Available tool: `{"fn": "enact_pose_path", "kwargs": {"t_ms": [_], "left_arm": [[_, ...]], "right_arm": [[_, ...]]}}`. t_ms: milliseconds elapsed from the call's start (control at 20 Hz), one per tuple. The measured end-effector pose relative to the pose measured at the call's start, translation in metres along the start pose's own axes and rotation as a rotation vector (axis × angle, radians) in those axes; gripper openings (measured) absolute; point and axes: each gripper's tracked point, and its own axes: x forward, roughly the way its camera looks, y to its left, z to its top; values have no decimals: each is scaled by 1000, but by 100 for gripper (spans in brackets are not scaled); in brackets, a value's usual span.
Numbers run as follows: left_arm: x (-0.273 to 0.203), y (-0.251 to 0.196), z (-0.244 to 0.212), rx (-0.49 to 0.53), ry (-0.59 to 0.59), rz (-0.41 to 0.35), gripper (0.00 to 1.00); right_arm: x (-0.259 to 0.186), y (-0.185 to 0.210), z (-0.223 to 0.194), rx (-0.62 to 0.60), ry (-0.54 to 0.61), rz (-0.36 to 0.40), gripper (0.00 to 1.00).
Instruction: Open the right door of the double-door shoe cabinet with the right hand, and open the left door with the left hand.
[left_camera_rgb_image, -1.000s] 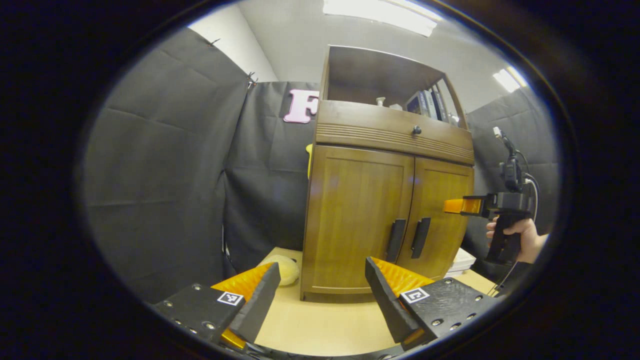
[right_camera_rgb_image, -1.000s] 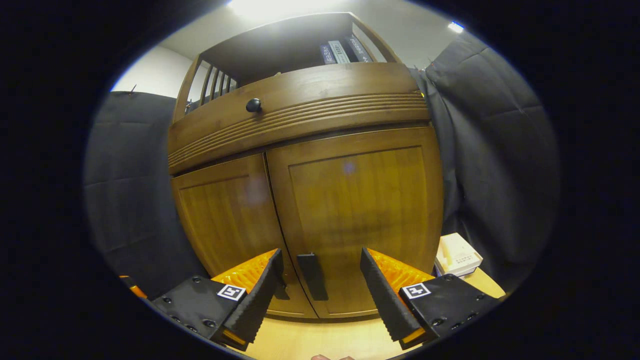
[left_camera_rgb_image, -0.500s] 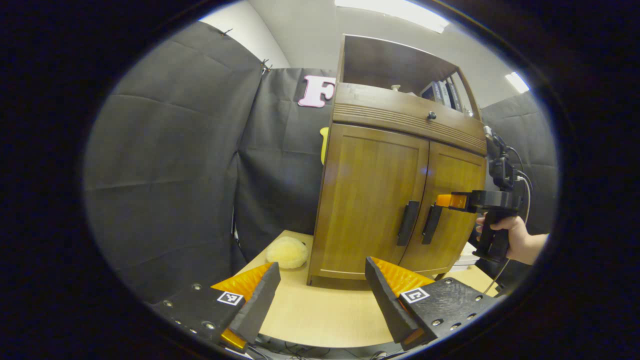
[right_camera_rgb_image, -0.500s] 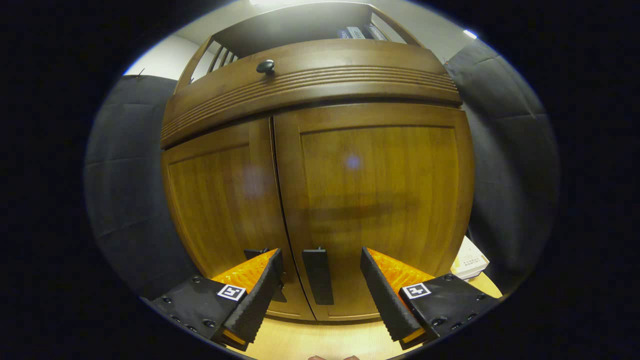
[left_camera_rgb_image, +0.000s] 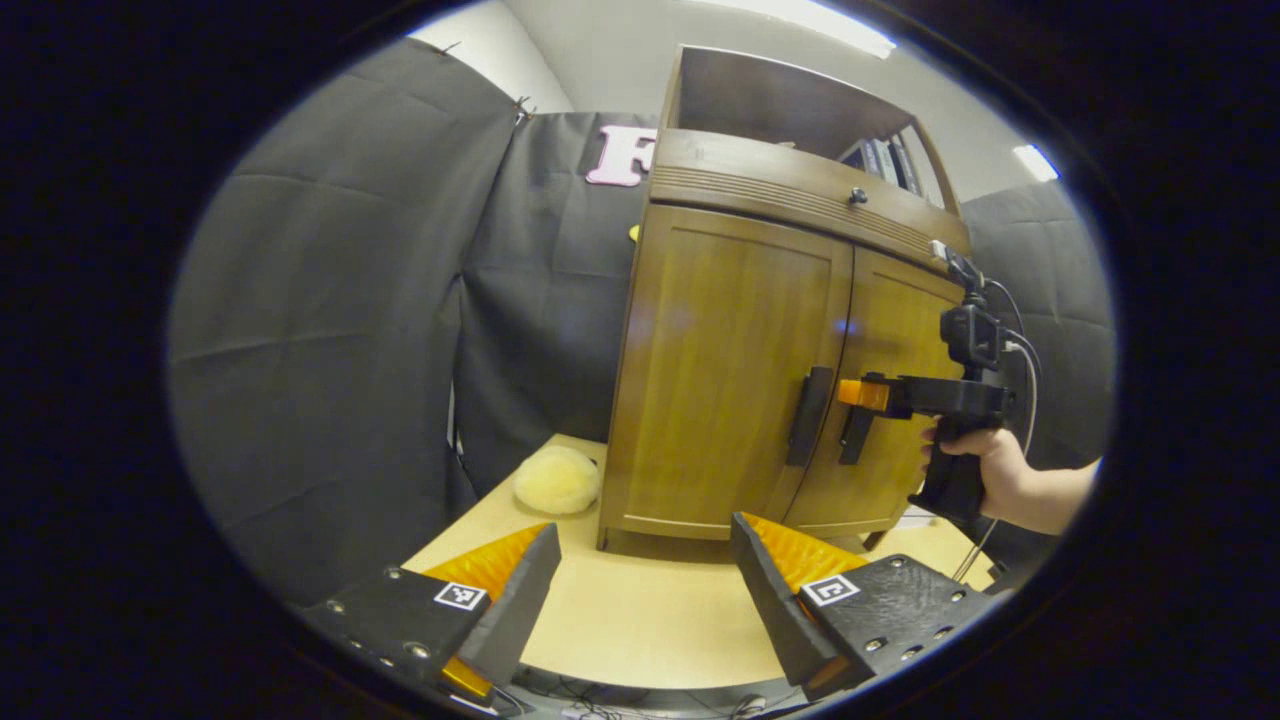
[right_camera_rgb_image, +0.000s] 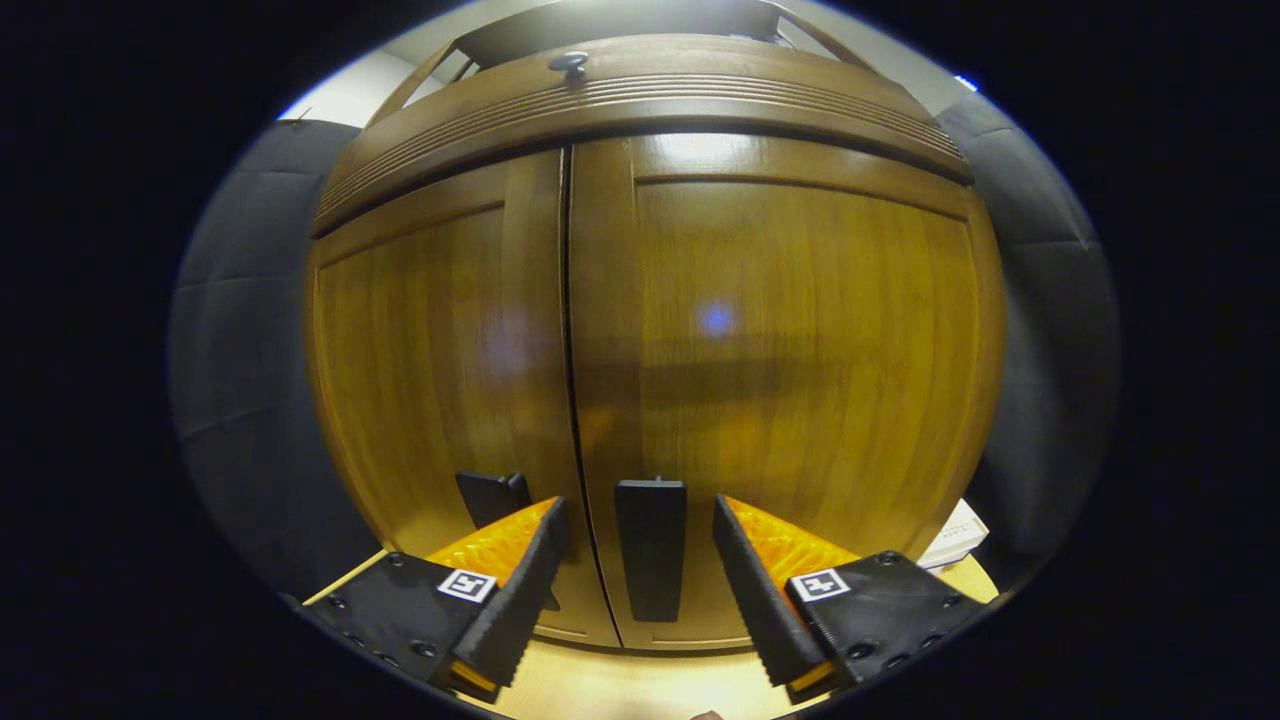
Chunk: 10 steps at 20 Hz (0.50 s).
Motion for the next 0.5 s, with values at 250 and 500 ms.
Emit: {"fn": "enact_pose_path", "kwargs": {"t_ms": [250,500], "left_arm": [[1,0,-3,0,31,-4,100],[1,1,-1,-13,23,-13,98]], "right_arm": [[13,-3,-7,22,19,1,62],[16,-2,-7,1,8,20,41]]}}
